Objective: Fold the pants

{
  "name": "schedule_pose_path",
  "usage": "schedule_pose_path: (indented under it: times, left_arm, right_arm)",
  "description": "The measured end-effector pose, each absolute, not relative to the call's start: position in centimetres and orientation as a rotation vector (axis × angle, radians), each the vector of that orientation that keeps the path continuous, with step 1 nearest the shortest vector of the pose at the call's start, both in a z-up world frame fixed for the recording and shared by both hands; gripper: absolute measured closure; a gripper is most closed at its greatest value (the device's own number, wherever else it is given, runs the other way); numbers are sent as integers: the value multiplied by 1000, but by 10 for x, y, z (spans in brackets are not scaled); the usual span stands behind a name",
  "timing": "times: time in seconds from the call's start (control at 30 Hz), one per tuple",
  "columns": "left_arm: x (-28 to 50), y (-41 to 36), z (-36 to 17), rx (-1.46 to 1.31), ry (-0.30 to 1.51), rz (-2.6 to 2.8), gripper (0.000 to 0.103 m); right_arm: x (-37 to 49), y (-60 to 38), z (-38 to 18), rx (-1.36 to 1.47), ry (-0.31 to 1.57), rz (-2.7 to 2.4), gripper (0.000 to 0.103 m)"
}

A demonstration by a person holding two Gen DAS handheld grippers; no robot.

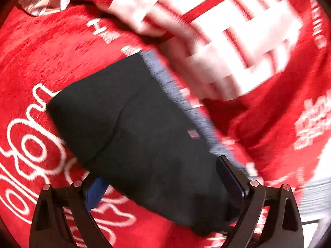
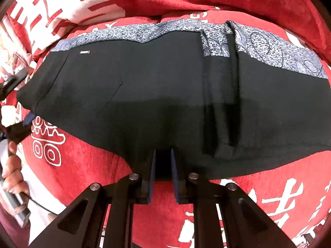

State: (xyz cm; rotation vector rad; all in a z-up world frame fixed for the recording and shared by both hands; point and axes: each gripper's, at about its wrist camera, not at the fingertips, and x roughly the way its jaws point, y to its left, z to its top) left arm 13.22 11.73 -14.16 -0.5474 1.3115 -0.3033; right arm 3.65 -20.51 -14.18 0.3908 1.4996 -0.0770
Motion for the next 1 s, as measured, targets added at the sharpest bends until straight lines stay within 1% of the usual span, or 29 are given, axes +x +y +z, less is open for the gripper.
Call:
schedule_pose_path:
  times: [0.07, 0.1, 0.13, 0.17, 0.2, 0.23, 0.33, 0.37, 0.4, 0.43, 0.5, 0.6, 0.7, 0.83, 1.0]
  left_arm:
    - [138, 122, -153, -558, 1338, -243, 8]
    - [138, 122, -150, -562, 1323, -229, 9]
    - [138, 121, -147, -536, 1314, -213, 21]
    - [138, 113, -144, -444, 1313, -184, 32]
    - [138, 108, -143, -349, 1323, -165, 55]
    - [139, 101, -142, -270, 1326, -151, 60]
    - [133, 87, -133, -120, 1277, -167, 64]
    - [128, 76, -128, -10, 1240, -178, 64]
    - [123, 64, -125, 88, 1205, -185, 64]
    - [117, 54, -122, 183, 1169, -192, 64]
    - [102, 28, -121, 396, 1082, -210, 64]
    - [83, 8, -124, 595, 989, -235, 64]
    - [75, 0, -129, 688, 951, -251, 64]
    - [70, 2, -127, 745, 921, -271, 64]
    - [61, 3, -125, 789, 889, -284, 64]
  right_arm:
    - [37, -204, -142, 386, 1501, -74, 87]
    - [38, -204, -141, 384, 1503, -72, 87]
    - [39, -204, -140, 382, 1507, -70, 87]
    - [40, -203, -138, 381, 1511, -69, 87]
    - [42, -203, -135, 377, 1514, -62, 86]
    - [45, -202, -130, 374, 1513, -47, 86]
    - [59, -202, -108, 364, 1476, -2, 86]
    - [63, -202, -102, 361, 1466, 9, 84]
    - [71, -202, -95, 363, 1455, 25, 75]
    - [83, -203, -86, 373, 1446, 47, 56]
    - [102, -203, -74, 385, 1426, 75, 38]
    - [142, -190, -53, 372, 1395, 187, 38]
    - [181, -167, -45, 388, 1431, 322, 37]
    - [221, -122, -50, 388, 1513, 447, 36]
    - [249, -59, -68, 304, 1610, 554, 36]
